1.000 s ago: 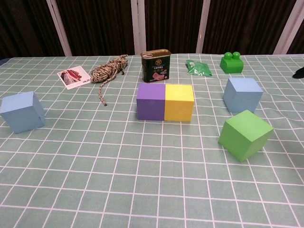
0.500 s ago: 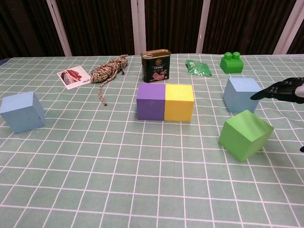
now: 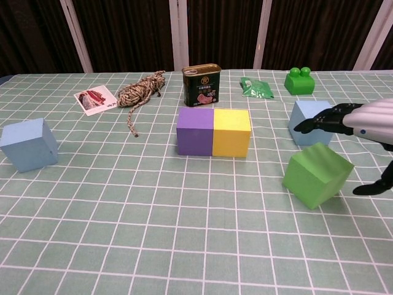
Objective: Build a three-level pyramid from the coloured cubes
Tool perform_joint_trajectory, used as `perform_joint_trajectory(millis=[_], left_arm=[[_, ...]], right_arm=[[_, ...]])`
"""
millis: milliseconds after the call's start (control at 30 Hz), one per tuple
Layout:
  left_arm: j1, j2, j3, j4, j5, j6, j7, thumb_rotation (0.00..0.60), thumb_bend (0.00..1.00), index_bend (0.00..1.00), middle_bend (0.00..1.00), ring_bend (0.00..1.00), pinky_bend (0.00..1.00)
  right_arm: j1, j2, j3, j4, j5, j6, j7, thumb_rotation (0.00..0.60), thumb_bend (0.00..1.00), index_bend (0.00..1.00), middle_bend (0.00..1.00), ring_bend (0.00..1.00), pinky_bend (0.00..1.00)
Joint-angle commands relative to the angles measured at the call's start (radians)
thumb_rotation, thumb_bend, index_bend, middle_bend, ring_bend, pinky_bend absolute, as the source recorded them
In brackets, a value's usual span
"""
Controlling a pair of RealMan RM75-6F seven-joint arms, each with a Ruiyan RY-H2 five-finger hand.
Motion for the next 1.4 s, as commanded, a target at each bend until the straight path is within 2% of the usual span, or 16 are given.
perform_joint_trajectory(millis=[33, 400, 500, 700, 867, 1033, 1400], left_arm=[[0.002, 0.0, -0.003, 0.0, 0.002, -0.002, -0.001, 0.6, 0.1, 0.0, 0.0, 0.0, 0.06], [0.013, -0.003, -0.026, 0.004, 0.0, -0.023, -0.006, 0.6, 0.1, 0.0, 0.0, 0.0, 0.06], [0.015, -0.003, -0.03, 0.005, 0.0, -0.027, -0.007, 0.6, 0.1, 0.0, 0.0, 0.0, 0.06], [0.021, -0.006, -0.041, 0.006, -0.005, -0.033, -0.01, 0.6, 0.1, 0.0, 0.0, 0.0, 0.06], [0.024, -0.007, -0.045, 0.006, -0.003, -0.037, -0.009, 0.6, 0.1, 0.0, 0.0, 0.0, 0.06], [0.028, -0.007, -0.051, 0.005, -0.003, -0.037, -0.01, 0.6, 0.1, 0.0, 0.0, 0.0, 0.06], [0.036, -0.007, -0.061, 0.003, 0.005, -0.04, -0.008, 0.6, 0.1, 0.0, 0.0, 0.0, 0.06]], right_arm=[[0.014, -0.008, -0.001, 0.004, 0.013, -0.021, -0.008, 0.6, 0.2, 0.0, 0.15, 0.05, 0.0], [0.055, -0.037, -0.004, 0.027, 0.095, -0.063, -0.087, 0.6, 0.2, 0.0, 0.16, 0.05, 0.0], [0.058, -0.041, -0.004, 0.03, 0.112, -0.062, -0.093, 0.6, 0.2, 0.0, 0.22, 0.06, 0.0], [0.058, -0.049, -0.011, 0.032, 0.106, -0.036, -0.087, 0.6, 0.21, 0.11, 0.44, 0.22, 0.0], [0.054, -0.053, -0.01, 0.017, 0.124, -0.025, -0.06, 0.6, 0.21, 0.15, 0.48, 0.25, 0.0], [0.044, -0.055, 0.013, -0.027, 0.226, -0.02, -0.029, 0.6, 0.21, 0.15, 0.48, 0.26, 0.0], [0.046, -0.08, 0.066, -0.106, 0.456, 0.056, -0.106, 0.6, 0.21, 0.17, 0.48, 0.26, 0.0]])
